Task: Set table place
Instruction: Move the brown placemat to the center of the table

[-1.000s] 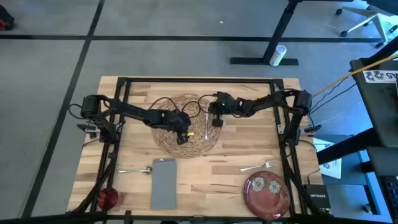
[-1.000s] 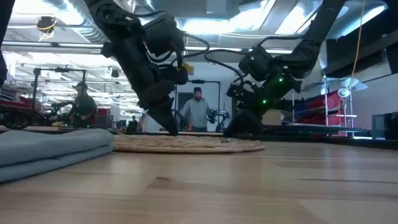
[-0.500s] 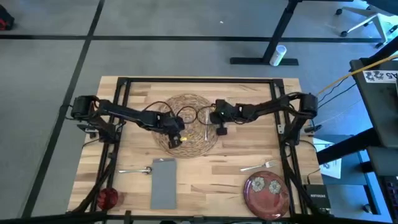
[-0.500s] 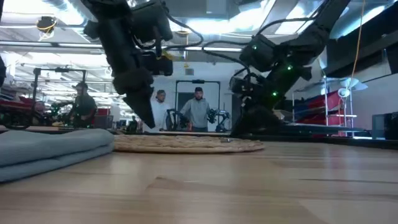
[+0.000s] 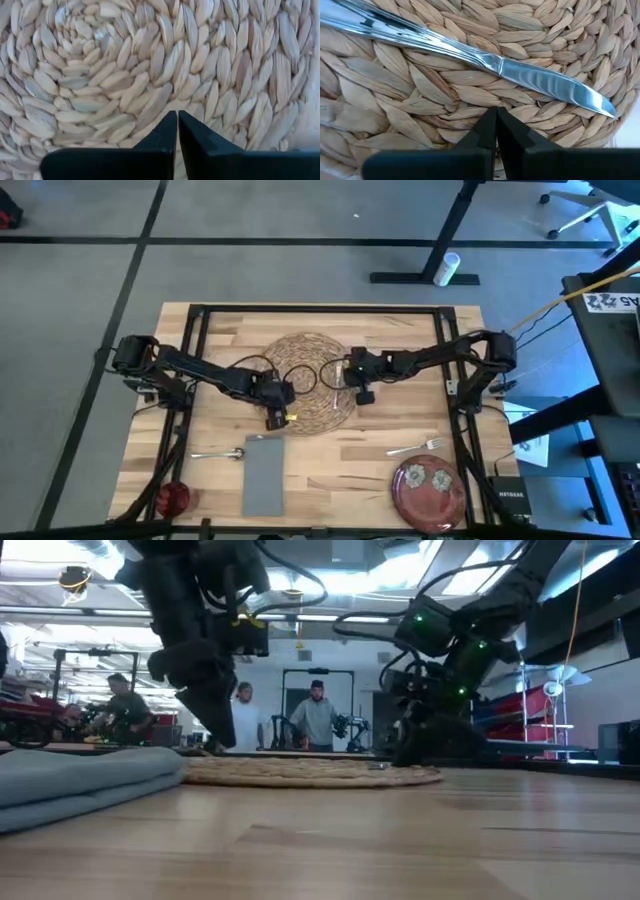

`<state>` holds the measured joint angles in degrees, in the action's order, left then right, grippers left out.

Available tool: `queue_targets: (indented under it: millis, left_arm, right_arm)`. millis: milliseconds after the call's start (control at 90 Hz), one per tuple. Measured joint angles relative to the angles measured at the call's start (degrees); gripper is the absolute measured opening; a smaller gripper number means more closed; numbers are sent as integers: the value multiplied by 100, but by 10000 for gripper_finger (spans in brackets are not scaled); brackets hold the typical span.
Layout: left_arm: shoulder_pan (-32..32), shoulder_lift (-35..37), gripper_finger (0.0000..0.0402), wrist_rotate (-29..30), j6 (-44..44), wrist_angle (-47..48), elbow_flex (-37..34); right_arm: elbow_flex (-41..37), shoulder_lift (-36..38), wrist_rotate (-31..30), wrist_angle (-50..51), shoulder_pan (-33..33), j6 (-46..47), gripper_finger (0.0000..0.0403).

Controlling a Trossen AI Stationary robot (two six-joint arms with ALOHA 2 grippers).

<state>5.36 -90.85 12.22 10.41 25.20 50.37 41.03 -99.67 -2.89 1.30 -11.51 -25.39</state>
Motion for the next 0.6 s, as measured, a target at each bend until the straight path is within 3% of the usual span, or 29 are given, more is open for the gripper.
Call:
queue_targets:
  millis: [500,600]
  left_arm:
    - [499,75,0,7,-25,54,0]
    - [732,242,0,18,-96,657,118]
  right_arm:
    - [-172,128,118,66,210,72,0]
    - [-211,298,148,204,296,80,0]
